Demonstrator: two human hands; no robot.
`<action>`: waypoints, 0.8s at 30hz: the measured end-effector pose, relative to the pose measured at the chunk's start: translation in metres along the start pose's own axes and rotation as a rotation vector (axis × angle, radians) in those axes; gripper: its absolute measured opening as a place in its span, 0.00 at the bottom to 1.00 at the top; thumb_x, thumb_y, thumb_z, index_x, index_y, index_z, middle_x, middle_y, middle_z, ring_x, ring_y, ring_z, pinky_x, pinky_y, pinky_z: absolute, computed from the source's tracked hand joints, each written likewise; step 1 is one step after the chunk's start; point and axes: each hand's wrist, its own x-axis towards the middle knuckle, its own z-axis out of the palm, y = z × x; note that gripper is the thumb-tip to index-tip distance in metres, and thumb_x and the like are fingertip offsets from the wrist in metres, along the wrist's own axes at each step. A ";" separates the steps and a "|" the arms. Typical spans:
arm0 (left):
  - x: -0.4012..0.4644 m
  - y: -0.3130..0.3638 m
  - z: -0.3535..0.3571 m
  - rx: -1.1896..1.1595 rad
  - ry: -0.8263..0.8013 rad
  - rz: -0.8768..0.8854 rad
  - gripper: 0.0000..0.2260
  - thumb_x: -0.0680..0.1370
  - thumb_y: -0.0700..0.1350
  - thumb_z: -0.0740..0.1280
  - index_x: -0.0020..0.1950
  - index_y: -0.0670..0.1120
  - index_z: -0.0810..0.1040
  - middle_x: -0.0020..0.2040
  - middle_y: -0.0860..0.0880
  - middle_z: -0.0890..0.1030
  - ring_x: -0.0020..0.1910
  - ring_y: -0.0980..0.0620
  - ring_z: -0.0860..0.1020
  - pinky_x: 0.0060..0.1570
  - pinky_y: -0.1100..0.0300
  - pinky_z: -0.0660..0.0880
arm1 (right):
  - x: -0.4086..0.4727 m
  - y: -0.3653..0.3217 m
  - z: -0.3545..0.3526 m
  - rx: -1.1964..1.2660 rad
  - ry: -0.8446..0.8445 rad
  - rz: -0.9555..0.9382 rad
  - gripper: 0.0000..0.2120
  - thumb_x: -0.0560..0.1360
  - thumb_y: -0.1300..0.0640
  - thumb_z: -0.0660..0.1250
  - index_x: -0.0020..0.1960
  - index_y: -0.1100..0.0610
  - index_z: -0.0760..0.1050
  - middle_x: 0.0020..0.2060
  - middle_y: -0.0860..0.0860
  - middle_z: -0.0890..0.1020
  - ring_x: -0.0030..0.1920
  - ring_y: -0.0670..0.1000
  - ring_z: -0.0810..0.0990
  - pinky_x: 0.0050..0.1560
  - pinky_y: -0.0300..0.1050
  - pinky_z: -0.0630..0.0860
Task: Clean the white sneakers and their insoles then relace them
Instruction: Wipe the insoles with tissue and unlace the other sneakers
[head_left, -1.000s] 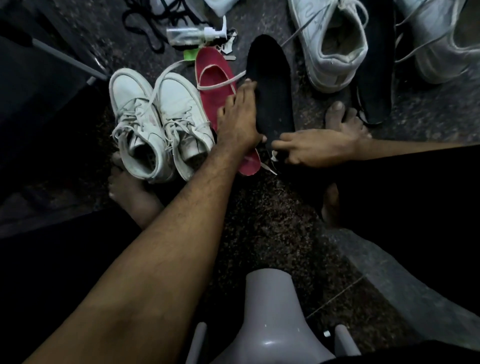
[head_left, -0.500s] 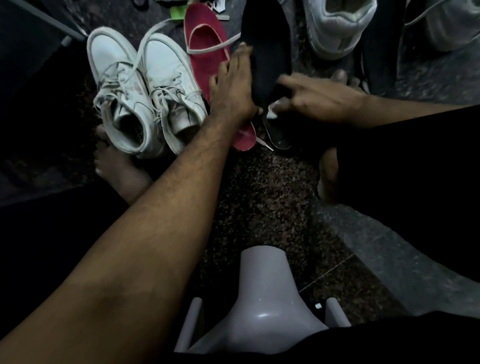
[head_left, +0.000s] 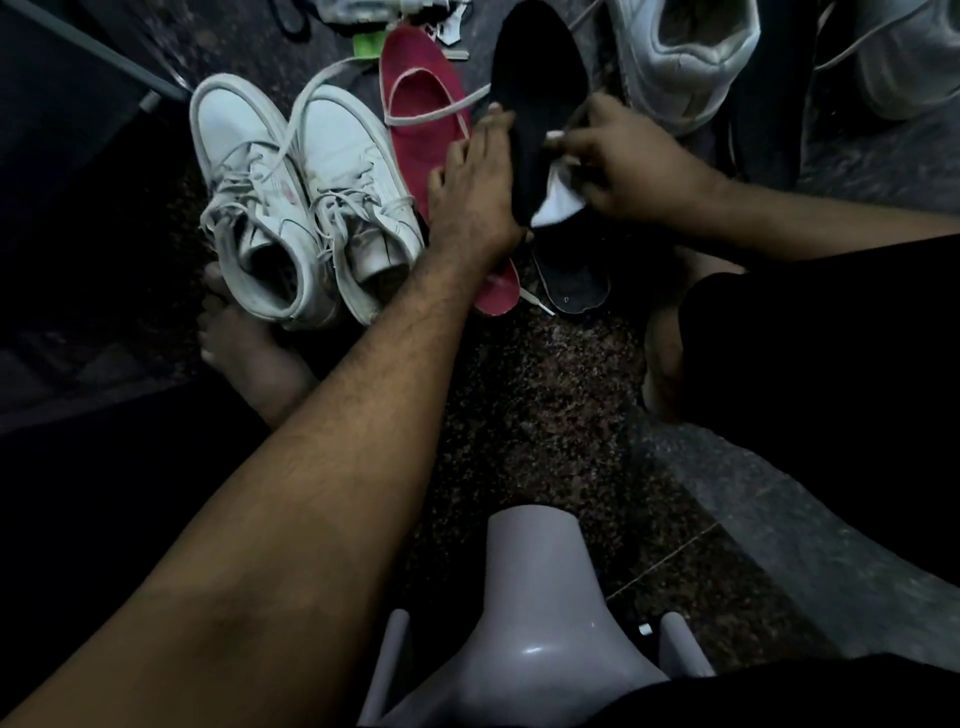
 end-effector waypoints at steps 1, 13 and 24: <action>0.000 -0.001 0.000 0.001 -0.004 -0.001 0.51 0.64 0.49 0.81 0.80 0.49 0.54 0.81 0.53 0.54 0.75 0.46 0.61 0.69 0.46 0.61 | -0.004 0.003 0.005 -0.106 -0.060 -0.086 0.24 0.73 0.61 0.72 0.68 0.61 0.73 0.57 0.64 0.71 0.53 0.64 0.77 0.55 0.50 0.76; 0.000 -0.001 0.003 0.010 0.000 -0.008 0.51 0.64 0.49 0.81 0.80 0.50 0.54 0.81 0.53 0.54 0.75 0.46 0.61 0.69 0.47 0.61 | 0.000 -0.002 -0.001 -0.209 0.023 -0.077 0.11 0.78 0.54 0.59 0.56 0.61 0.68 0.49 0.63 0.72 0.45 0.65 0.77 0.33 0.54 0.68; 0.000 -0.002 0.002 0.004 0.003 -0.001 0.50 0.65 0.50 0.80 0.80 0.50 0.54 0.81 0.53 0.54 0.75 0.46 0.61 0.69 0.46 0.61 | -0.014 -0.002 0.010 -0.294 -0.093 -0.264 0.17 0.83 0.51 0.55 0.61 0.61 0.73 0.48 0.57 0.68 0.51 0.57 0.72 0.45 0.54 0.71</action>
